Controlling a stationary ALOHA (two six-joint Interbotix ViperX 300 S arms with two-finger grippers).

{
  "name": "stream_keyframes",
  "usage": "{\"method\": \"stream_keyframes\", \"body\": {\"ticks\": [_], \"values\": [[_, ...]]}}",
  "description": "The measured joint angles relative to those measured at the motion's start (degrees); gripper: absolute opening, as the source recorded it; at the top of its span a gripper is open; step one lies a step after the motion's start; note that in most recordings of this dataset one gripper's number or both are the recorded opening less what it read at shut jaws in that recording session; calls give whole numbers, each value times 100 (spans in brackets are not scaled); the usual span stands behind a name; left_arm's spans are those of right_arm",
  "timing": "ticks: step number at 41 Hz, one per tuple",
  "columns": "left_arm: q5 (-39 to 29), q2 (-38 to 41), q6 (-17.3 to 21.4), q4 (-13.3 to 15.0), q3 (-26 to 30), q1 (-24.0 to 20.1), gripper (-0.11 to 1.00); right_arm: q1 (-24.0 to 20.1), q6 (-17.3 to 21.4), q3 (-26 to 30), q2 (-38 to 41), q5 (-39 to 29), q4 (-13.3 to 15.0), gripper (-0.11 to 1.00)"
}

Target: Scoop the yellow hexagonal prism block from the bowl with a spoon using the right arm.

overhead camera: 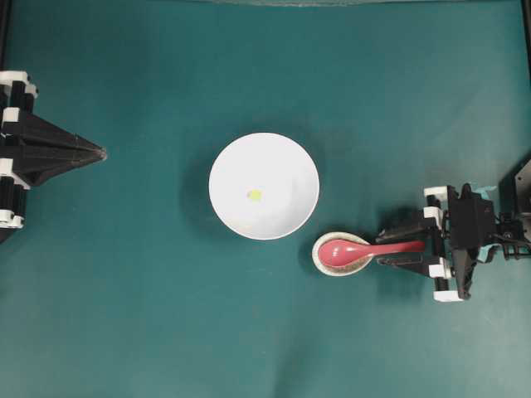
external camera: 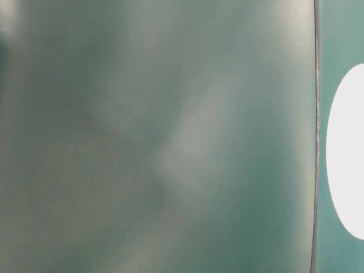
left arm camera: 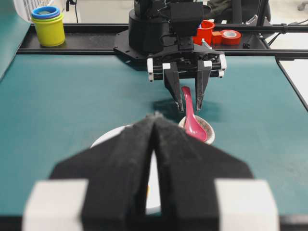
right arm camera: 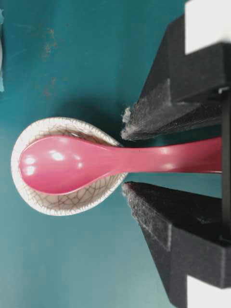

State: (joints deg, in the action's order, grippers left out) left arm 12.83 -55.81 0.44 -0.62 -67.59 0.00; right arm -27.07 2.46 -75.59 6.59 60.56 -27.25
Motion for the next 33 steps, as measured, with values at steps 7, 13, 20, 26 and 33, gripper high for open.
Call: {"method": "stream_keyframes", "body": {"ticks": [7, 13, 20, 26, 33], "values": [[0, 0, 0, 0, 0, -9, -1, -9, 9, 0, 0, 0, 0, 46], [0, 0, 0, 0, 0, 0, -1, -9, 0, 0, 0, 0, 0, 46], [0, 0, -9, 0, 0, -9, -1, -9, 0, 0, 0, 0, -9, 37], [0, 0, 0, 0, 0, -9, -1, -9, -9, 9, 0, 0, 0, 23], [0, 0, -9, 0, 0, -9, -1, 0, -18, 26, -185, 0, 0, 23]]}}
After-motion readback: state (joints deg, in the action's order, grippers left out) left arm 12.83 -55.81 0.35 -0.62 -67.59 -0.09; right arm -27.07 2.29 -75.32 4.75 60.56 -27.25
